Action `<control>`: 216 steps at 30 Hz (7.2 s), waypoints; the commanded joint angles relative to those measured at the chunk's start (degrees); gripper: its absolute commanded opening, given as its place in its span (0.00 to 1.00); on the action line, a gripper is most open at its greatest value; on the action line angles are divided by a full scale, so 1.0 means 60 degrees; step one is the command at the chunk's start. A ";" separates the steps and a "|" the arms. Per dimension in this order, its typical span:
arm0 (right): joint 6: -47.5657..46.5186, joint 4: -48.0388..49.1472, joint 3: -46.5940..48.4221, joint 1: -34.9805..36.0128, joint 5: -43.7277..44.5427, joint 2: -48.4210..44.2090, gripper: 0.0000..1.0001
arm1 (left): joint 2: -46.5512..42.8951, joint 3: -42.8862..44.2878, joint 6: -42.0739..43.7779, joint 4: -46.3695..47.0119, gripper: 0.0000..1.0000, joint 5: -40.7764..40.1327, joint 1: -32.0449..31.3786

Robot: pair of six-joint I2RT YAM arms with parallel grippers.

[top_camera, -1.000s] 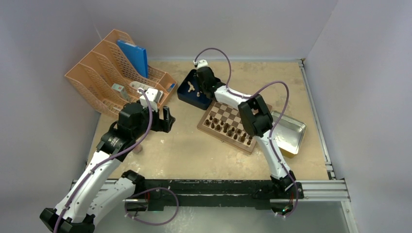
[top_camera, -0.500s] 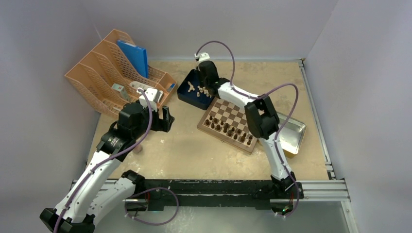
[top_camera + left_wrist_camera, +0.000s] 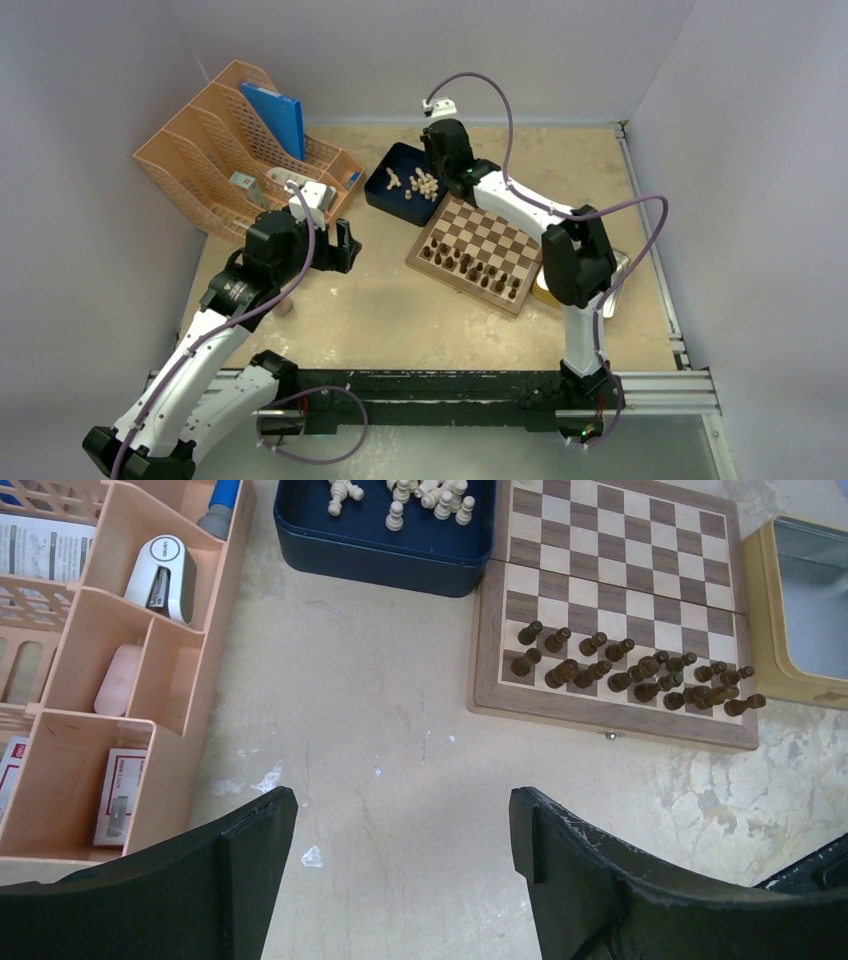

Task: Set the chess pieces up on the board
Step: Pick up the chess piece from the storage box, then place the chess piece on the chessboard, then pick up the chess piece from the storage box.

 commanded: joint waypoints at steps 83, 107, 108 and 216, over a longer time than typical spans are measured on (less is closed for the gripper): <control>0.3515 -0.0055 -0.2871 -0.1229 0.0900 -0.0152 0.25 | -0.0412 -0.0021 -0.0129 0.0180 0.78 -0.0115 0.0009; 0.3744 -0.0161 -0.3357 -0.1218 0.1223 -0.1348 0.47 | -0.0556 -0.0009 -0.0114 0.0129 0.78 -0.0422 0.0009; 0.3689 -0.0181 -0.3338 -0.1218 0.1301 -0.1425 0.47 | -0.0567 -0.0001 -0.0107 0.0129 0.78 -0.0422 0.0009; 0.1590 -0.0432 0.1736 0.0068 -0.0970 0.2031 0.14 | -0.0997 -0.0035 -0.0047 0.0200 0.78 -0.1081 0.0009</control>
